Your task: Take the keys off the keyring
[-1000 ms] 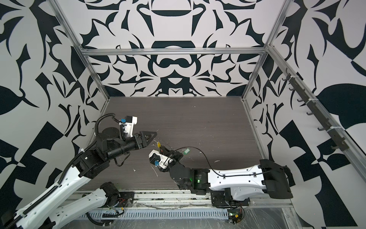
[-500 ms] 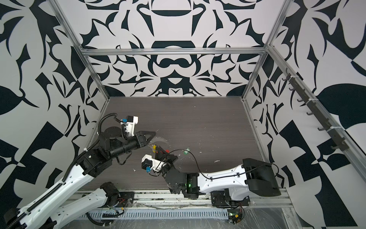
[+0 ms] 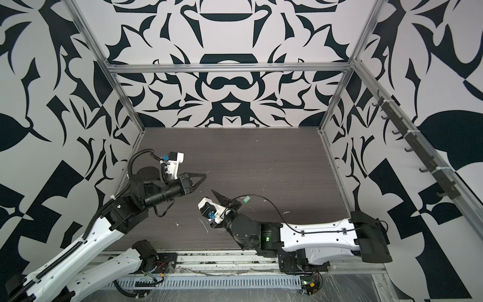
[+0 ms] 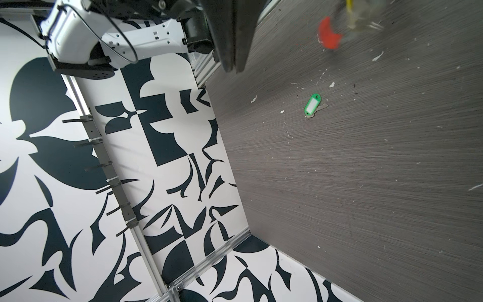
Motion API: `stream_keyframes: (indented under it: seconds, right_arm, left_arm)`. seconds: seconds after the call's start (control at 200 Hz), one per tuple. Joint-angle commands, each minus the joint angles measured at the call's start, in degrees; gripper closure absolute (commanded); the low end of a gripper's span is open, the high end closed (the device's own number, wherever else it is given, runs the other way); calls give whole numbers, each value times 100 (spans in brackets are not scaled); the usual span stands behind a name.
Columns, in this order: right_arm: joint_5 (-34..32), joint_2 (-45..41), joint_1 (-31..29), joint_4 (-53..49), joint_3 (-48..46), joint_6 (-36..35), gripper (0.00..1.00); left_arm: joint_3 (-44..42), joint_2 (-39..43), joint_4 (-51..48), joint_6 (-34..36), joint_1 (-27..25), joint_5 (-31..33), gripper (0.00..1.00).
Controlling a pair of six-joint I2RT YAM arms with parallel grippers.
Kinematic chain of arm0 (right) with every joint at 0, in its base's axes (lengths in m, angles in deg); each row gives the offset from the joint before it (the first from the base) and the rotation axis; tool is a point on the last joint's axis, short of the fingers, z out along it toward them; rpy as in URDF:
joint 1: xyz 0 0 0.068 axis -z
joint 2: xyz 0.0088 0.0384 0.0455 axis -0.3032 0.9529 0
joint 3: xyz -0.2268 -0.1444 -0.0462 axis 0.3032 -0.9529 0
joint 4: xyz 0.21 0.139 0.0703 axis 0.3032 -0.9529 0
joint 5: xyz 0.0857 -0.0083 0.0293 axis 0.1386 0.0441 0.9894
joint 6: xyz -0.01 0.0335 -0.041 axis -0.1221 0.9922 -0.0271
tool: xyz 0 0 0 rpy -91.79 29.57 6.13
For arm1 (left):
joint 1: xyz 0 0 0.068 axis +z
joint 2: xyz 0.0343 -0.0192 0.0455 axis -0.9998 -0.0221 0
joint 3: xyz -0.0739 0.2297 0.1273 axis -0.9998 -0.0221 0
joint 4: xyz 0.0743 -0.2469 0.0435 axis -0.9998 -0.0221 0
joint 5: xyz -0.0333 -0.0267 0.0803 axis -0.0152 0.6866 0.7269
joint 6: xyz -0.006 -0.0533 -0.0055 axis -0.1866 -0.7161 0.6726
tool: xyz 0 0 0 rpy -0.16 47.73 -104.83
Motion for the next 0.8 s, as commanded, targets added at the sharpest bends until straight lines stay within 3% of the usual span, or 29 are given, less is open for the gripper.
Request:
stream_keyframes:
  seconds: [0.0,0.175,0.24,0.39,0.565,0.625,0.795]
  right_arm:
    - [959,-540,126,-796,-48,928,63]
    - [1705,-1006,668,-1857,74,2095,63]
    - [2199,-1053,939,-2309,200,2578,60]
    - [3272,-1023,1398,-3024,303,3529,55]
    - [3875,-860,1788,-3389,120,4143,52]
    - [4133,-677,1966,-3340,-23,4335,51]
    - [4811,356,2405,-2926,-214,4821,52]
  left_arm:
    - [-62,-47,238,194,7,-212,100]
    - [-74,-171,114,284,27,-83,100]
    - [-62,-141,-178,381,34,249,78]
    - [-171,88,-519,622,33,868,40]
    - [-554,599,-529,673,35,1374,16]
    - [-696,829,-513,646,34,1563,0]
    - [-957,1345,-515,672,34,1851,1]
